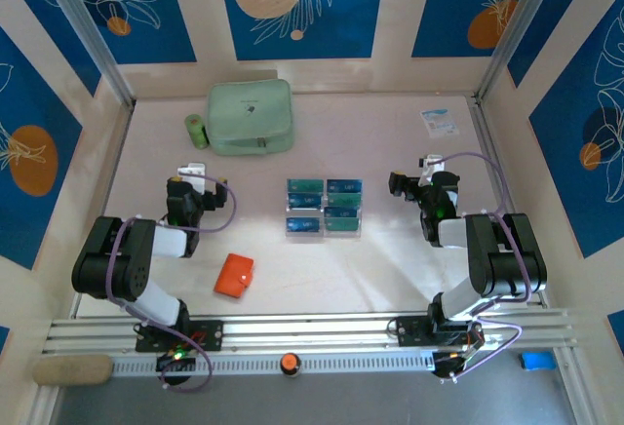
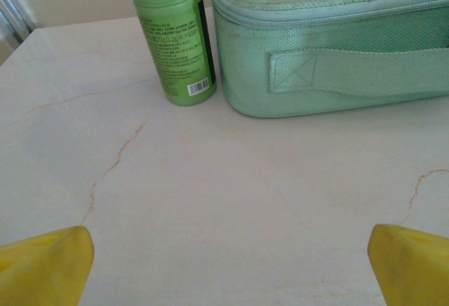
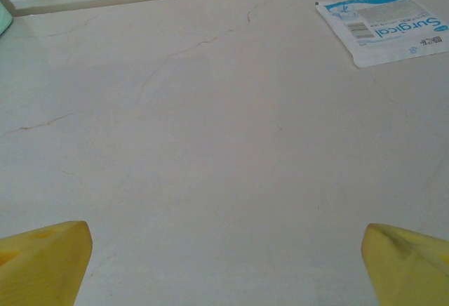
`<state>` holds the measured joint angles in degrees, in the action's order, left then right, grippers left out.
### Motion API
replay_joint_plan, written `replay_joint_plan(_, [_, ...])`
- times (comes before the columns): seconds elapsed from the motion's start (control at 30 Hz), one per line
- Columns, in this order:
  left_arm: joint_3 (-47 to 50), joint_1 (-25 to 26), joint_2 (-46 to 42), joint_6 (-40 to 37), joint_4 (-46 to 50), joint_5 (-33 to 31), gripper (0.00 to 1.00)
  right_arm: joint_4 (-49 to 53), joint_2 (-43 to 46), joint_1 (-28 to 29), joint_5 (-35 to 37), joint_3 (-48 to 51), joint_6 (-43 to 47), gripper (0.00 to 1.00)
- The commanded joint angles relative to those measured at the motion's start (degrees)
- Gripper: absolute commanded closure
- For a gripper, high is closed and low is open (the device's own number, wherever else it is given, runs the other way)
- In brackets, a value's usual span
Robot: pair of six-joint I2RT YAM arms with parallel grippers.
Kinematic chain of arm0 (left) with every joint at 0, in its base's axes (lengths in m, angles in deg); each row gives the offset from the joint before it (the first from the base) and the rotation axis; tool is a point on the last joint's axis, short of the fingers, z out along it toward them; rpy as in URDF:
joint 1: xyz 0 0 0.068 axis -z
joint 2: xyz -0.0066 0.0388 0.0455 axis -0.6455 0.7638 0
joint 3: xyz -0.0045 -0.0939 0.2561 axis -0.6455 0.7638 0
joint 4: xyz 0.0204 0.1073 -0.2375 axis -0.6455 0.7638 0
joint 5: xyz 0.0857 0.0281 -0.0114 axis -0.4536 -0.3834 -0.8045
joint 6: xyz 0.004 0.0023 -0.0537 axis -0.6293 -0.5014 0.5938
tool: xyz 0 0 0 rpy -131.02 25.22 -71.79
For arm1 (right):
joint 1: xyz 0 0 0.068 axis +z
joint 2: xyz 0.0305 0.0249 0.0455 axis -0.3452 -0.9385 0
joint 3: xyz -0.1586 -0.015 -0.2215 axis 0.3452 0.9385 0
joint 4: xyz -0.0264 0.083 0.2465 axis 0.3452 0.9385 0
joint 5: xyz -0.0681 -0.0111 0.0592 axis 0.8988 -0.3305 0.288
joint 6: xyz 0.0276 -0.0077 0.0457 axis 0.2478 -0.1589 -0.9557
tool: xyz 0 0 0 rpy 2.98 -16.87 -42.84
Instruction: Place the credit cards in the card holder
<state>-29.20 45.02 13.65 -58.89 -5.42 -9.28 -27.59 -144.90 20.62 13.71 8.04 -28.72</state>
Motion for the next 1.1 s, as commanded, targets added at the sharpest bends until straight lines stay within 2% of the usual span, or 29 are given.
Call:
replay_joint_plan(0.0, [-0.80,-0.42,0.35,0.44,-0.14,-0.18,0.00,-1.42,0.51,0.28,0.27,-0.06,-0.07,0.01])
replay_joint_plan(0.3, [0.16,-0.51,-0.08,0.27,-1.68,0.24,0.00,-1.94,0.91,-0.15,-0.48,0.30,-0.33,0.01])
replay_joint_plan(0.37, [-0.13,-0.51,-1.10,0.16,-0.46,0.55,0.00,4.09,3.52,-0.16,1.08,-1.72,-0.87,0.01])
replay_joint_plan(0.5, [-7.09,-0.51,-7.59,0.69,17.85,-1.70,0.00,22.99,10.61,-0.27,1.15,-10.56,-2.57,0.01])
replay_joint_plan(0.57, [-10.78,-0.47,-9.72,1.76,25.13,-3.68,0.00,31.30,14.15,-1.22,1.20,-14.65,-10.39,0.01])
replay_joint_plan(0.63, [-14.23,-0.43,-11.66,4.99,31.67,-5.41,0.00,42.79,16.40,-3.60,0.94,-19.86,-22.10,0.01])
replay_joint_plan(0.67, [-16.30,-0.42,-12.63,7.17,36.38,-5.67,0.00,46.83,16.94,-5.68,-3.87,-22.08,-26.17,0.01])
replay_joint_plan(0.7, [-18.41,-0.45,-13.38,9.58,40.74,-5.50,0.00,48.55,17.24,-7.10,-9.91,-23.53,-27.47,0.01])
replay_joint_plan(0.77, [-21.78,-0.43,-14.71,14.76,48.20,-4.37,0.00,50.52,18.18,-7.17,-17.34,-25.06,-27.54,0.01])
replay_joint_plan(0.8, [-23.18,-0.34,-15.36,17.02,51.41,-2.86,0.00,52.18,19.03,-5.90,-19.41,-25.90,-26.42,0.01])
replay_joint_plan(0.93, [-25.41,0.25,-18.35,23.90,58.93,2.67,0.00,62.16,22.18,3.38,-18.47,-28.63,-23.15,0.01])
replay_joint_plan(1.07, [-25.11,1.63,-21.84,27.44,63.43,5.25,0.00,66.39,25.05,17.19,-14.33,-26.82,-22.89,0.04])
